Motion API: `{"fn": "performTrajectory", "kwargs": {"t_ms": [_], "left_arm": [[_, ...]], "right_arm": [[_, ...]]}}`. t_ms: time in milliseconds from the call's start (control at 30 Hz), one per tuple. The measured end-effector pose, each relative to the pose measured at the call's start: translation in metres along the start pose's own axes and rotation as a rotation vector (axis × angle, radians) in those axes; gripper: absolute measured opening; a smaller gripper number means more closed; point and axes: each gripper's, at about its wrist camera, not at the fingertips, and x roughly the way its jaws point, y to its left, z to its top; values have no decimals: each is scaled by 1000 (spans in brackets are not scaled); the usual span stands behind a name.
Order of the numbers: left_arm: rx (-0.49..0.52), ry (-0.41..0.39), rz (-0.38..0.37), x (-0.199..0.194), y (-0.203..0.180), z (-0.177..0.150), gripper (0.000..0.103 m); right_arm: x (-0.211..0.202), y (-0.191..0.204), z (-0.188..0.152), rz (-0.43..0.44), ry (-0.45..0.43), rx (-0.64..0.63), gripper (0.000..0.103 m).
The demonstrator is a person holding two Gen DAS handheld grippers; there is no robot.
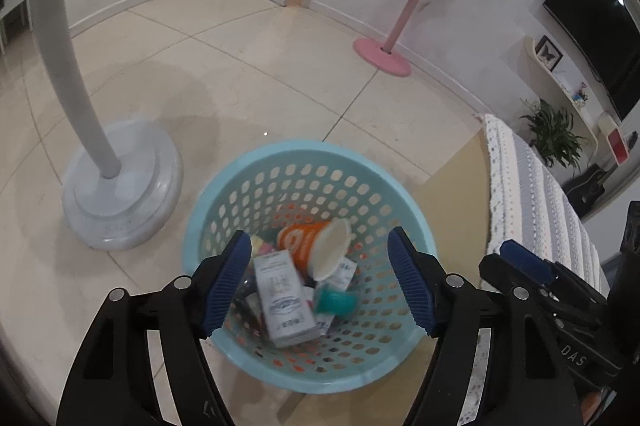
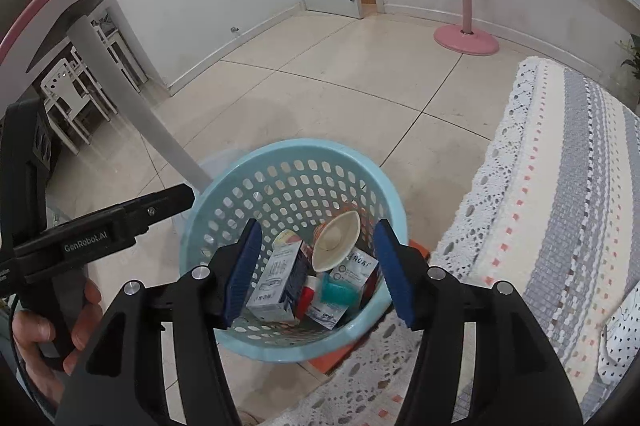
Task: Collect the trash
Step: 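Carry the carton and teal packet over the basket and open both grippers, then grasp the dotted tissue pack with the left gripper while the right grasps the orange snack bag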
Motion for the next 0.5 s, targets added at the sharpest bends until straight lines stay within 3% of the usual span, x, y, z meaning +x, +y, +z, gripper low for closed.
{"fn": "performTrajectory", "kwargs": {"t_ms": [300, 400, 500], "left_arm": [[23, -92, -107, -25, -51, 8, 69], [45, -122, -170, -34, -85, 9, 68], [129, -143, -234, -42, -135, 2, 68]], "right_arm": [[-59, -16, -9, -66, -87, -37, 55], [-93, -30, -13, -113, -142, -37, 55], [-132, -54, -25, -171, -196, -9, 55]]}}
